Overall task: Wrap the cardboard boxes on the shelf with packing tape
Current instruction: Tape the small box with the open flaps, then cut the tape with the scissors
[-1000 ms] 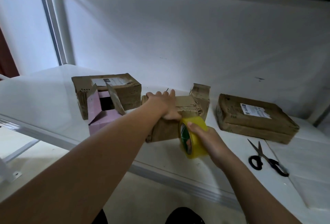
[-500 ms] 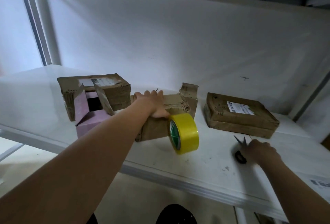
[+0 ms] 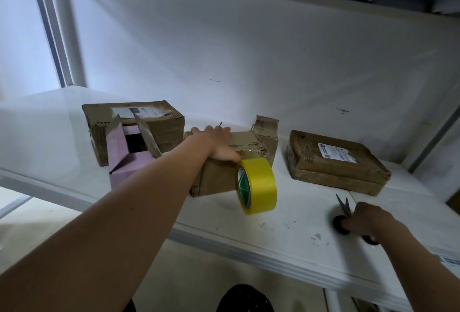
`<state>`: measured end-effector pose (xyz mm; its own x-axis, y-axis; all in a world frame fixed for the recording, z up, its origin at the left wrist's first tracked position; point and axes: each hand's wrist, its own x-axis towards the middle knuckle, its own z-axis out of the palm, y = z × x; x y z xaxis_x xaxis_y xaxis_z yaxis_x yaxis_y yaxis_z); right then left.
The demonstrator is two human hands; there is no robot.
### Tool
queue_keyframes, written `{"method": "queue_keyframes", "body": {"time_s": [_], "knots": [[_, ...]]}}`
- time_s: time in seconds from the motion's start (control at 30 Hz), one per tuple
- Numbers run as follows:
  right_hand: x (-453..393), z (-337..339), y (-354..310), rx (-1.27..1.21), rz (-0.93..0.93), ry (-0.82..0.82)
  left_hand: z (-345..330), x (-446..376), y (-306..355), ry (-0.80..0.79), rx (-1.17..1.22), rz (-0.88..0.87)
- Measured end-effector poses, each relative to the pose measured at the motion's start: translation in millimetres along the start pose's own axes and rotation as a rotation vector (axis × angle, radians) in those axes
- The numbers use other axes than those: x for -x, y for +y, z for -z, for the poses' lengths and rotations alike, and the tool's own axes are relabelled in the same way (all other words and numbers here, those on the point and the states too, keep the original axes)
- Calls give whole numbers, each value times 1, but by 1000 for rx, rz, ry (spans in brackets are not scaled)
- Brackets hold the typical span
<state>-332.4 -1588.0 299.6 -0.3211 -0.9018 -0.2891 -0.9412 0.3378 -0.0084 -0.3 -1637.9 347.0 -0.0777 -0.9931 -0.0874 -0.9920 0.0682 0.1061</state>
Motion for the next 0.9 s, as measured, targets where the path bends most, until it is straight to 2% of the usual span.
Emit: {"method": "queue_keyframes", "body": {"time_s": [0.07,0.17,0.23,0.33,0.43,0.53,0.67,0.9], "knots": [[0,6,-1,-206,86,-49,2,-1,-3,-20,32,-14],[12,15,-14,-736,303,-150,7,-2,-8,-74,133,-22],[20,27,-28,-860,497,-204,10,-1,-9,-94,211,-14],[30,48,-52,-857,683,-264,8,1,-7,-82,203,-17],[34,64,-70,-858,768,-400,3,-1,-6,-70,128,-31],[26,71,-80,-825,798,-443,3,-2,-8,-80,136,-33],[11,76,-82,-612,795,-436,2,-3,-7,-94,133,-35],[-8,87,-69,-322,757,-690,3,-3,-8,-92,134,-40]]}}
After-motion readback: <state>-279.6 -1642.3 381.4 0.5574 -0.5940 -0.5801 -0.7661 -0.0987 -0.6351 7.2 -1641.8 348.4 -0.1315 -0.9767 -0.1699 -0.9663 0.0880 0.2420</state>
